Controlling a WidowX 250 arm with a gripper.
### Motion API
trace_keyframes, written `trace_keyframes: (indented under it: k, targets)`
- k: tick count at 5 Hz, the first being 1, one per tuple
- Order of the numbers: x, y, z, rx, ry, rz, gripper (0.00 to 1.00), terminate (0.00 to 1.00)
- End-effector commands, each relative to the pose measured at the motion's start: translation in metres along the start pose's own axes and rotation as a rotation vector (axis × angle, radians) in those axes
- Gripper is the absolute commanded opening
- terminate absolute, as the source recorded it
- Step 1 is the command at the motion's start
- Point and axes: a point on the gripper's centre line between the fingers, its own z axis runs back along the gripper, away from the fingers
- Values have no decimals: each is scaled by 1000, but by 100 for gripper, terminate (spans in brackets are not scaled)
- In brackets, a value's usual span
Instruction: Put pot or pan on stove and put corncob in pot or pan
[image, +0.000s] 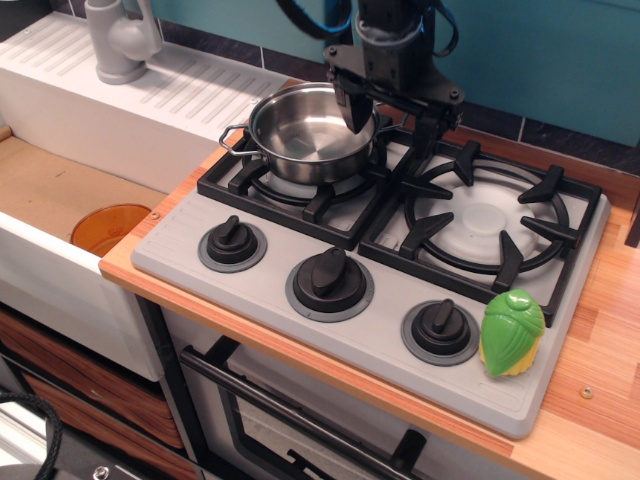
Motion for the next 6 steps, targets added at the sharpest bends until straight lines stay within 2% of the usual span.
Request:
trace_keyframes:
  k: [1, 2, 3, 6]
  targets:
    - [-4, 0, 5, 6, -45, 13, 100, 0]
    - [-16, -3, 7, 19, -44, 33, 100, 0]
    - [-21, -10, 5, 45, -44, 68, 0, 0]
    - [-15, -24, 4, 36, -56, 99, 0, 0]
